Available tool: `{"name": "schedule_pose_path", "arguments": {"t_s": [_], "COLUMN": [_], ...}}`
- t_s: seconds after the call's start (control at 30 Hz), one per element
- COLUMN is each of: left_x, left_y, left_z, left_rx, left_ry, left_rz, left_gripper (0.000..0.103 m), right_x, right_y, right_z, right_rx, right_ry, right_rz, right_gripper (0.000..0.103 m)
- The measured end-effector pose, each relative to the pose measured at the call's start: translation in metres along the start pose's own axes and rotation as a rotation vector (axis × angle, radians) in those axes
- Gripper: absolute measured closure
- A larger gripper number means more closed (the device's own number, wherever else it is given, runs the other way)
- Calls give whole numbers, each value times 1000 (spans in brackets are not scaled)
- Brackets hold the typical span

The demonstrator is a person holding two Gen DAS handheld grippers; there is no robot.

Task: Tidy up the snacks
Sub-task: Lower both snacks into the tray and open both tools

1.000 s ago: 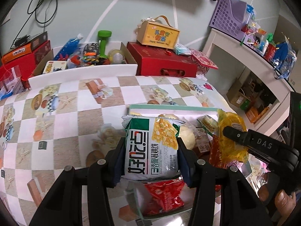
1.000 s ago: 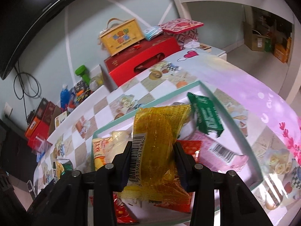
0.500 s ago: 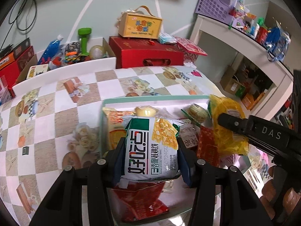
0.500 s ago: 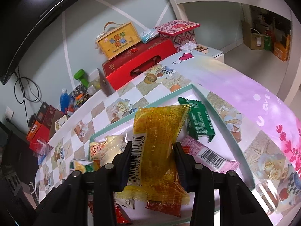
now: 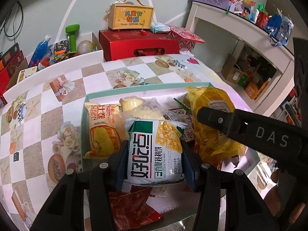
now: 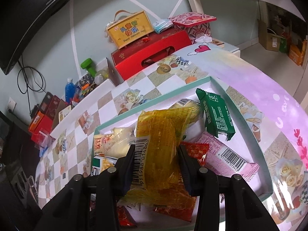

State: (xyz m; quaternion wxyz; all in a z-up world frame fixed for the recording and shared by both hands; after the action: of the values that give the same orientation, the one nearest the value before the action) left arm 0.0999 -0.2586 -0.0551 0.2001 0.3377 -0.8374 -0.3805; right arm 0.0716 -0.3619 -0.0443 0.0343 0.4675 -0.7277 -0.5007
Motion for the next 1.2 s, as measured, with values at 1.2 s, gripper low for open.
{"name": "schedule_pose_path", "arguments": {"t_s": [1.2], "left_x": [-73], "left_y": [34], "left_z": [6], "left_rx": [29], "left_ry": [201], "left_rz": [-138], "left_gripper": [34], "right_x": [-4], "right_y": [-6], "right_z": [7], "right_rx": [-44], "right_ry": [45], "right_rz": [32], "right_gripper": [34]}}
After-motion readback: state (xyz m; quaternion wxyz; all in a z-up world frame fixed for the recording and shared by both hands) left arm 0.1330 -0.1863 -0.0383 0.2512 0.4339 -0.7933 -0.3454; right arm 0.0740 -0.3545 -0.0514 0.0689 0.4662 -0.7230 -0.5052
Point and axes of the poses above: each gripper's, at about its wrist camera, not at the fingertips, and y roughly against the way its jaws point, x to its right, z to its underside, the point moved 8 cm from there along -y, roughly the way its jaws point, and after that the axes turned 9 degrees about -y, right-handed, at the moved point
